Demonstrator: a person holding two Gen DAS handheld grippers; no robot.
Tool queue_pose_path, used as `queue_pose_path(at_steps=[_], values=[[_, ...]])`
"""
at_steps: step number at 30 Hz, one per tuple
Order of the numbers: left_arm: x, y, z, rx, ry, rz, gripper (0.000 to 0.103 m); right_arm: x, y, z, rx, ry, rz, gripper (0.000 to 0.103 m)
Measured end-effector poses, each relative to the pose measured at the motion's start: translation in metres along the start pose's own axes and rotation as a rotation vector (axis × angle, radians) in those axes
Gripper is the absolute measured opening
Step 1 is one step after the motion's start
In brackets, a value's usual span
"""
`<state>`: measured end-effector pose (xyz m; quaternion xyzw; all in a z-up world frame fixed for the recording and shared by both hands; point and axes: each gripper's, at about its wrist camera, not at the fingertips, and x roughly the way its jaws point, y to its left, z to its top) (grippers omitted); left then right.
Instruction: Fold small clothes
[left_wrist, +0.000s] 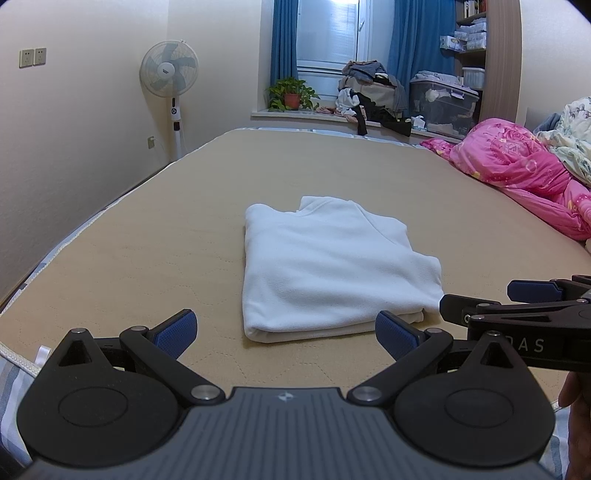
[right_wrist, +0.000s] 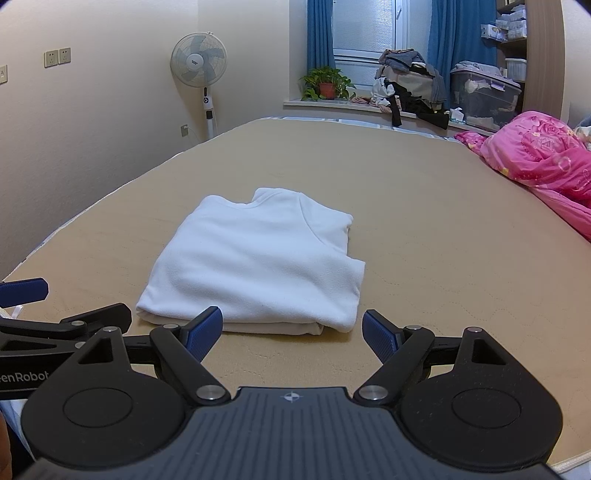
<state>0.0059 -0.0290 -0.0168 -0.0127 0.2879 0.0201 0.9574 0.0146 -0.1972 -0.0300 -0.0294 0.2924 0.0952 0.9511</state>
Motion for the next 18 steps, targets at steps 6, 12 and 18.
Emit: queue_pose_path(at_steps=[6,12,18], values=[[0.0001,-0.0006,-0.0003,0.001,0.000,0.000,0.103,-0.0002,-0.0008,0.0001,-0.001,0.000,0.002,0.084],[-0.0001,-0.0011,-0.0005,0.001,-0.001,0.001,0.103,-0.0003,-0.0008,0.0001,-0.001,0.000,0.002,0.084],[-0.0004,-0.0005,0.0001,0.004,-0.006,-0.001,0.103,-0.0004,-0.0003,0.0002,0.001,0.001,0.001,0.084]])
